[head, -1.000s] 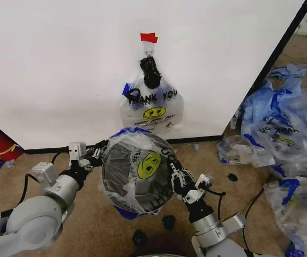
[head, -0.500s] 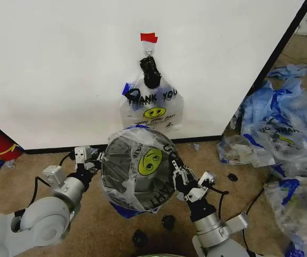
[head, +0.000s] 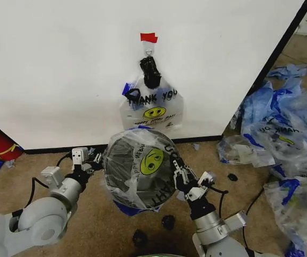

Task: Pick up the garbage bag from the wall and place it over the trash bin.

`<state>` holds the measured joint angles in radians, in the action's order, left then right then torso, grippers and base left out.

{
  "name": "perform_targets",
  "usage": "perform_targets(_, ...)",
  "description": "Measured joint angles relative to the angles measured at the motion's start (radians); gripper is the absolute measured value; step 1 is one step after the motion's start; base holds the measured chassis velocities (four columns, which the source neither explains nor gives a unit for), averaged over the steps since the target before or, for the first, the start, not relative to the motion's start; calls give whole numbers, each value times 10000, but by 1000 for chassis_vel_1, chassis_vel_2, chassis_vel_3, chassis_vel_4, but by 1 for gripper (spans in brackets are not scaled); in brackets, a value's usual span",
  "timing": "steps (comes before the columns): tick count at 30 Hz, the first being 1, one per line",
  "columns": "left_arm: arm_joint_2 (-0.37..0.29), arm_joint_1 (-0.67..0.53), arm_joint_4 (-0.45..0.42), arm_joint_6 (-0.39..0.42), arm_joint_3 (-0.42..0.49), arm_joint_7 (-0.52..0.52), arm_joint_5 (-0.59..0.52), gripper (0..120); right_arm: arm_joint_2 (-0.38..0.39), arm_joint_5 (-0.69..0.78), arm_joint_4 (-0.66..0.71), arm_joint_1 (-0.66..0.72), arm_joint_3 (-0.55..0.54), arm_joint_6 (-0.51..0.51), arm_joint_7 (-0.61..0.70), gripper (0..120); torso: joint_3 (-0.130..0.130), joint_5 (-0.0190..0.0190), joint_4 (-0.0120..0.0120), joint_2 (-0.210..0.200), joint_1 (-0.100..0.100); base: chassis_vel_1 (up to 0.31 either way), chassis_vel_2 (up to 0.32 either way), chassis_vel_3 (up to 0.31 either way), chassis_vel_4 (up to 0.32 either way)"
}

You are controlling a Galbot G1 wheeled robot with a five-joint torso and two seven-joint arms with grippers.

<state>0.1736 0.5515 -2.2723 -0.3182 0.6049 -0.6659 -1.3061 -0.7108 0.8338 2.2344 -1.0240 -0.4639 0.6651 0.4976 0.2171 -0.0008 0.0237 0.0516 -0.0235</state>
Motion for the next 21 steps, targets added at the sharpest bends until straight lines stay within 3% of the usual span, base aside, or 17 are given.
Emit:
perform_targets(2,-19,-6,-12,102,-4,-126,50,45,0,-17,-19,1,5,-2,6,1,0,1,0,0,0,0,0,0,0)
perform_targets(3,-50,-15,-58,657,-32,-903,270,53,0,-68,-102,3,29,-12,36,1,0,-1,-1,0,0,0,0,0,0)
perform_targets(6,-20,-28,-41,1270,-112,-1863,449,65,-23,-182,-249,-1,68,-18,55,1,0,-6,-1,0,0,0,0,0,0)
perform_targets(13,-12,-144,-154,1651,-290,-2593,632,90,-125,-220,-591,68,146,-19,70,1,0,-3,-2,0,0,0,0,0,0)
perform_targets(21,1,-274,-659,1383,-487,-2255,1348,91,-381,105,-971,132,556,-21,41,1,0,-1,-1,0,0,0,0,0,0)
